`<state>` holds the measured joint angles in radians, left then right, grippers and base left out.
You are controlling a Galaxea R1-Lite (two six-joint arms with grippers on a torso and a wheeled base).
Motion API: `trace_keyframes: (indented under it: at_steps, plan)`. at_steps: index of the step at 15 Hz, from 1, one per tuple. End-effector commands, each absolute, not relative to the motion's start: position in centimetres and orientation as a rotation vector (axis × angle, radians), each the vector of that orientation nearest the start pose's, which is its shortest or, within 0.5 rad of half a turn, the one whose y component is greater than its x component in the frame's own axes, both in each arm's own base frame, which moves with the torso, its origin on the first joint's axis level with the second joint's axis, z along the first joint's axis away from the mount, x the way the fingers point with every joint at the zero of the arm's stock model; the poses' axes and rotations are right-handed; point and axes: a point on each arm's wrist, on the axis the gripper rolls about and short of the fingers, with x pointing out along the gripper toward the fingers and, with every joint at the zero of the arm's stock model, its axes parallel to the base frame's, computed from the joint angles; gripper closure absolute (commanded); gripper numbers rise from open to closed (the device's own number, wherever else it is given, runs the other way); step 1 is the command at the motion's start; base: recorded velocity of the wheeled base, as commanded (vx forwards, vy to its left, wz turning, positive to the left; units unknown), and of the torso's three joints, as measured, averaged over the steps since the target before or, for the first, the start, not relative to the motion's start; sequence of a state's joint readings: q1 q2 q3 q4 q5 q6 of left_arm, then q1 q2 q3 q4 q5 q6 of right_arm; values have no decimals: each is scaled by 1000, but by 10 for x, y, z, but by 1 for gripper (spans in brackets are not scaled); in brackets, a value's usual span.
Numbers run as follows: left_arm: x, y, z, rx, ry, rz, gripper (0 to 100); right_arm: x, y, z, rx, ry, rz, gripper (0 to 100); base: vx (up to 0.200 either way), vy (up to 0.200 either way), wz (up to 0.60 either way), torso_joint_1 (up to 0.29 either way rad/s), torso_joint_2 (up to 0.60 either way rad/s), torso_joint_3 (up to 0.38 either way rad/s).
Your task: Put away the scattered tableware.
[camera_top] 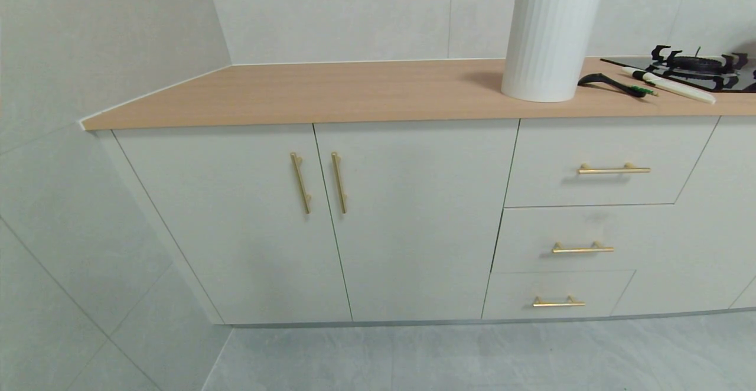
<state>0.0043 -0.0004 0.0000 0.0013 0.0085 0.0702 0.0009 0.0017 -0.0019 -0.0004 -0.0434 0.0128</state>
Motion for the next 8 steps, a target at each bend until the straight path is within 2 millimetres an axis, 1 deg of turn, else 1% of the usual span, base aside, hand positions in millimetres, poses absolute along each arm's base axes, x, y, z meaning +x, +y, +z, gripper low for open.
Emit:
trace_keyframes:
  at_steps: [1, 7, 8]
  plan:
    - [-23, 0, 75, 67, 2, 14, 0, -23, -1, 76, 12, 0, -41, 0, 0, 0, 0, 0, 0, 0]
    - [-23, 0, 75, 37, 2, 12, 0, -23, -1, 76, 12, 1, -41, 0, 0, 0, 0, 0, 0, 0]
    - [-23, 0, 75, 40, 2, 12, 0, -23, -1, 76, 12, 0, -41, 0, 0, -200, 0, 2, 7, 2]
